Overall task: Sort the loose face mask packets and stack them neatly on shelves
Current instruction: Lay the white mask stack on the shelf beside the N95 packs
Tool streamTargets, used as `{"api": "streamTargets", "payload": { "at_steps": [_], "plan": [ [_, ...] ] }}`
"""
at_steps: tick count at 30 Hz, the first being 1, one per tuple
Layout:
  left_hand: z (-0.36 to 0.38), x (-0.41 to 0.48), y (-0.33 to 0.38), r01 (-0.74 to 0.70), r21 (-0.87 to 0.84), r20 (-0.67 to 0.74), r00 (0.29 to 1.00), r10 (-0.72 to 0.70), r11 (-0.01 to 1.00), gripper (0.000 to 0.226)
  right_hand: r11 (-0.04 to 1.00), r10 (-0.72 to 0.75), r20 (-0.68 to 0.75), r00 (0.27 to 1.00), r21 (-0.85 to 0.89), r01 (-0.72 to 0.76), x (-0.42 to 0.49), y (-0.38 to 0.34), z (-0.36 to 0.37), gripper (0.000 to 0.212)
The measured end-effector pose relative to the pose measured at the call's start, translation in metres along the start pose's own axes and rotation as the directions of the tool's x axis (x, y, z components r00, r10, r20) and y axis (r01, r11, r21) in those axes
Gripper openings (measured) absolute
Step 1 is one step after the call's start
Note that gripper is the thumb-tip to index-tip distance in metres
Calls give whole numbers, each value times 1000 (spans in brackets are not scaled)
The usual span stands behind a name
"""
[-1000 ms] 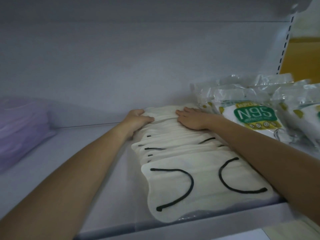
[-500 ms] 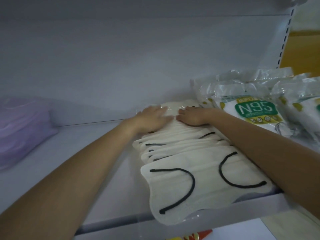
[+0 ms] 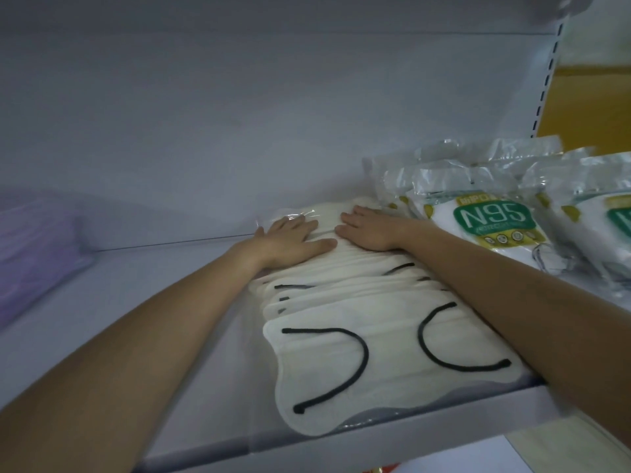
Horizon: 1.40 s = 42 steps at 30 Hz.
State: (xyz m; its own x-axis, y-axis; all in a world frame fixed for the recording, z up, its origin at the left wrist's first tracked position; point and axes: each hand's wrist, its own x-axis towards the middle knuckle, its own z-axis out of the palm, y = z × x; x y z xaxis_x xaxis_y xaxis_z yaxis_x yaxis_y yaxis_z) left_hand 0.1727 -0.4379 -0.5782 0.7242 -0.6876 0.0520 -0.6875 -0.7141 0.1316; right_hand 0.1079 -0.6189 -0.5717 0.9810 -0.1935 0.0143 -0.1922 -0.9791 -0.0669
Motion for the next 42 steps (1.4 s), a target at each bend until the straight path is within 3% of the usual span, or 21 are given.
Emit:
{"api": "streamTargets", "payload": {
  "at_steps": [3, 7, 13, 17, 23, 27, 30, 32, 35, 36, 39, 42],
  "plan": [
    [2, 3, -2, -7, -8, -120, 993, 6, 1000, 79, 1000, 16, -62, 998, 23, -14, 1, 2, -1, 69],
    [3, 4, -4, 57, -65, -26, 998, -59, 996, 78, 999, 24, 12, 1000, -36, -24, 6, 0, -2, 72],
    [3, 3, -4, 74, -57, -10, 997, -75, 996, 85, 998, 29, 9, 1000, -49, -28, 4, 1, -1, 72],
    [3, 2, -4, 53, -47, -80, 995, -56, 997, 82, 998, 7, -3, 1000, -66, -7, 5, 1, -2, 72],
    [1, 2, -4, 91, -51, 21, 996, -90, 995, 79, 999, 5, 29, 1000, -43, -4, 12, 3, -1, 75],
    [-10, -4, 1, 69, -138, -108, 991, -85, 988, 70, 1000, -13, -8, 1000, 1, 13, 3, 3, -8, 70],
    [-43, -22, 12, -46, -315, -191, 981, -15, 948, 63, 999, -37, 51, 998, -9, 37, -8, -1, -12, 57],
    [-68, -50, 20, -109, -420, -47, 994, 99, 901, 61, 997, -81, 35, 996, -10, 81, -11, -5, -11, 55],
    [-84, -99, 36, -112, -339, 220, 956, 195, 934, 41, 991, -122, 47, 991, 52, 120, -18, -11, -12, 59],
    [-82, -108, 40, -146, -302, 269, 935, 231, 942, 47, 991, -125, 67, 990, 52, 122, -22, -13, -13, 58],
    [-56, -121, 47, -157, -124, 295, 937, 188, 980, 92, 989, -139, 16, 990, 51, 138, -34, -18, -17, 55],
    [-36, -131, 52, -140, 10, 309, 942, 130, 990, 83, 997, -82, 103, 991, 11, 81, -45, -24, -29, 53]
  ]
}}
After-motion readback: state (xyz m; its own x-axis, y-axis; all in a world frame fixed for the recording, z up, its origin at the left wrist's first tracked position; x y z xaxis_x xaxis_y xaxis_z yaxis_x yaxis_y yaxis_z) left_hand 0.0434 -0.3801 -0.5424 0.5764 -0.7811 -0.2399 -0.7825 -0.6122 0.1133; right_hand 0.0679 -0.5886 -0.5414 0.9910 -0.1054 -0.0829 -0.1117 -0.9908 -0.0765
